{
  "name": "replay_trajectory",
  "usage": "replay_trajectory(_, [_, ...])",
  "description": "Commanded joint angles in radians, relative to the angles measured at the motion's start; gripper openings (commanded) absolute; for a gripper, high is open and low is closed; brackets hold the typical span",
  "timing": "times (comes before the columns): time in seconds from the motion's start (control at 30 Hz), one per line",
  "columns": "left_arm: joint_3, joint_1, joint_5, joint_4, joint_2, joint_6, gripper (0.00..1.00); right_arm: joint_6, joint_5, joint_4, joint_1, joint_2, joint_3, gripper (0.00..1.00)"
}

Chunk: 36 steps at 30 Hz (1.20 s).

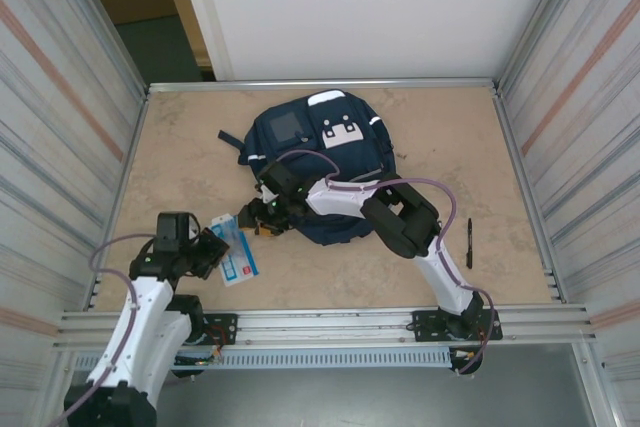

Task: Pack the student bag

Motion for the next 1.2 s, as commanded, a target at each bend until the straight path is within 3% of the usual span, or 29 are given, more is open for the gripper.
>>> replay_trajectory(0.0, [0.017,0.024,-0.165,-0.08,0.021,0.017,0.0,-0.067,-0.013,-0.095,0.009,0.033,0.076,0.58])
replay_trajectory(0.1, [-0.005,0.026,-0.166,0.014,0.132,0.039,0.0,-0.139,-0.026,-0.213,0.022,0.07,0.158,0.59])
replay_trajectory(0.27, [-0.028,0.028,-0.142,0.152,0.327,0.098,0.0,-0.204,0.013,-0.252,0.023,0.093,0.187,0.6])
replay_trajectory(0.47, [-0.071,0.029,-0.015,0.274,0.432,0.11,0.0,-0.202,-0.109,-0.24,0.045,0.182,0.243,0.6])
replay_trajectory(0.53, [-0.065,0.028,-0.006,0.278,0.445,0.124,0.0,-0.193,-0.179,-0.182,0.051,0.201,0.246,0.52])
replay_trajectory(0.67, [-0.038,0.029,0.002,0.225,0.411,0.136,0.0,-0.197,-0.237,-0.122,0.051,0.18,0.236,0.37])
replay_trajectory(0.8, [-0.039,0.029,0.006,0.201,0.329,0.106,0.0,-0.21,-0.222,-0.114,0.047,0.139,0.208,0.15])
replay_trajectory(0.87, [-0.017,0.029,0.027,0.169,0.268,0.107,0.08,-0.203,-0.208,-0.102,0.039,0.104,0.179,0.08])
replay_trajectory(1.0, [0.008,0.029,0.029,0.175,0.129,0.101,0.22,-0.181,-0.209,-0.038,0.028,0.025,0.105,0.0])
replay_trajectory(1.17, [0.112,0.029,0.089,0.189,0.017,0.183,0.36,-0.172,-0.196,-0.016,-0.002,-0.114,0.02,0.0])
